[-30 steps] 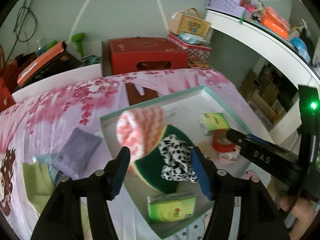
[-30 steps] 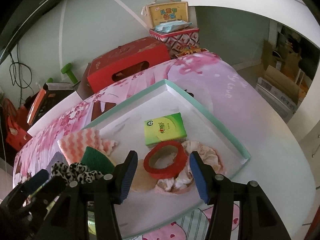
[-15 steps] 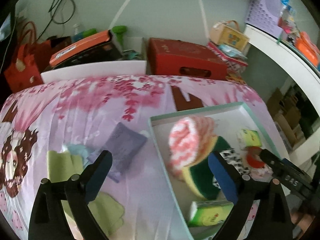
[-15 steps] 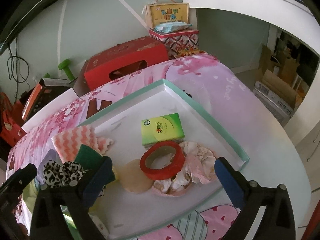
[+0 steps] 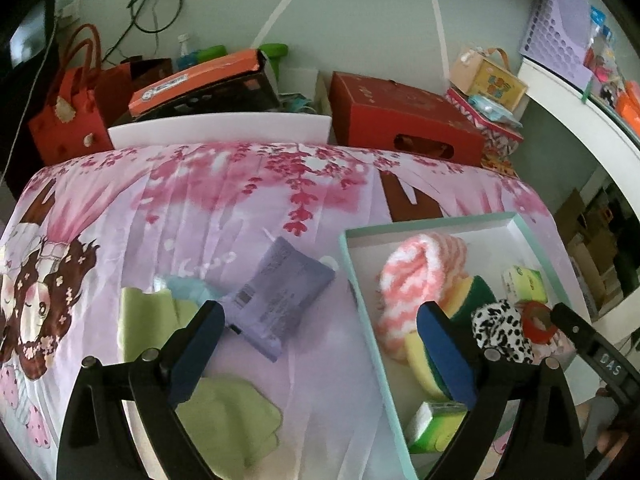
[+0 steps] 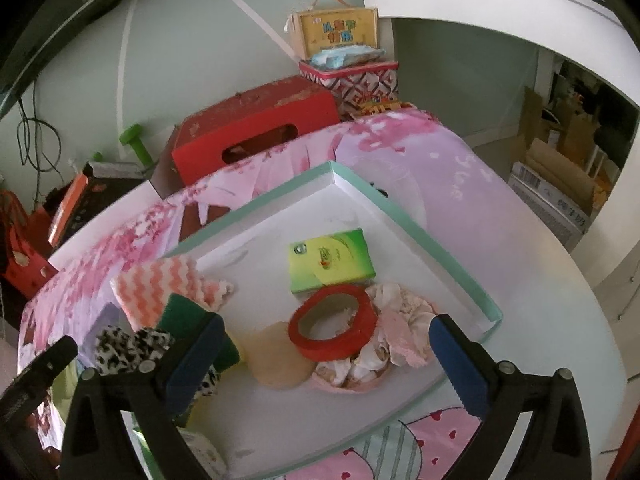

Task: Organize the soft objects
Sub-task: 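Withdraw both open tools from the tray back toward the pile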

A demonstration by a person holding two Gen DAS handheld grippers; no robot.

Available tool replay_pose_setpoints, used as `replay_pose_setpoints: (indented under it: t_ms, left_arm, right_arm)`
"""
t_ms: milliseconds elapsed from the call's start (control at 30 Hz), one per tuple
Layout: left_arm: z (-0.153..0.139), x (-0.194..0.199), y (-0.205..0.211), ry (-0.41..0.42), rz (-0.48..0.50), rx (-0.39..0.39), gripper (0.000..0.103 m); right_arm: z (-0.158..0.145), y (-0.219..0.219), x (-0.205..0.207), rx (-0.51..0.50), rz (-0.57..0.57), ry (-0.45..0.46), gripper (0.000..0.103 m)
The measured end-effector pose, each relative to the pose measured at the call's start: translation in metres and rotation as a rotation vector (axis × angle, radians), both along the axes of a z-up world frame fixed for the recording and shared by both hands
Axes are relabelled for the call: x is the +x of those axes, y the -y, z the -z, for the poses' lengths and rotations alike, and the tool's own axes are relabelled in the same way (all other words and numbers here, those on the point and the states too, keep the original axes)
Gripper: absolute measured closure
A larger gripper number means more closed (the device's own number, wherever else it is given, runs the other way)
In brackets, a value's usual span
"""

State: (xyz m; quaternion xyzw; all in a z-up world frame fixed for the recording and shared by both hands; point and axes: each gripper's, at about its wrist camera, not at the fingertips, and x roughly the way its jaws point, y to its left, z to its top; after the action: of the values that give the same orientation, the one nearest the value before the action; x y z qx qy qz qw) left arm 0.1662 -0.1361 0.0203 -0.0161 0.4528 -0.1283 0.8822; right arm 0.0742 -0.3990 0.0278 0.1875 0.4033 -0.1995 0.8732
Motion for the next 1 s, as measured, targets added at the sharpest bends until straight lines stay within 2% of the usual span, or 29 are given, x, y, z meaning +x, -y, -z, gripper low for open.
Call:
replay_pose_setpoints:
  t_ms: [300, 500, 600, 733, 900, 1000]
  left_arm:
    - [-0.006, 0.009, -0.047, -0.015, -0.133, -0.022, 0.006]
    - [-0.013, 0.013, -0.094, -0.012, -0.266, -0.046, 0.006]
    - [-0.018, 0.012, -0.118, -0.004, -0.328, -0.074, 0.006]
    - [-0.019, 0.011, -0.144, -0.014, -0.39, -0.068, 0.006]
    - [-0.014, 0.008, -0.174, -0.059, -0.461, -0.047, 0.006]
    - [-0.01, 0.005, -0.187, -0.085, -0.474, -0.059, 0.006]
  right_arm:
    - [-0.023, -0.024, 0.003, -0.007, -0.053, 0.099, 0.0]
    - [-0.045, -0.064, 0.01, 0.009, -0.168, 0.209, 0.0]
    - [-0.046, -0.093, 0.022, 0.005, -0.245, 0.203, 0.0]
    - [-0.043, -0.123, 0.032, 0.006, -0.323, 0.194, 0.0]
    - [-0.04, -0.163, 0.041, 0.033, -0.423, 0.192, 0.0]
    - [-0.035, -0.185, 0.046, 0.034, -0.479, 0.179, 0.0]
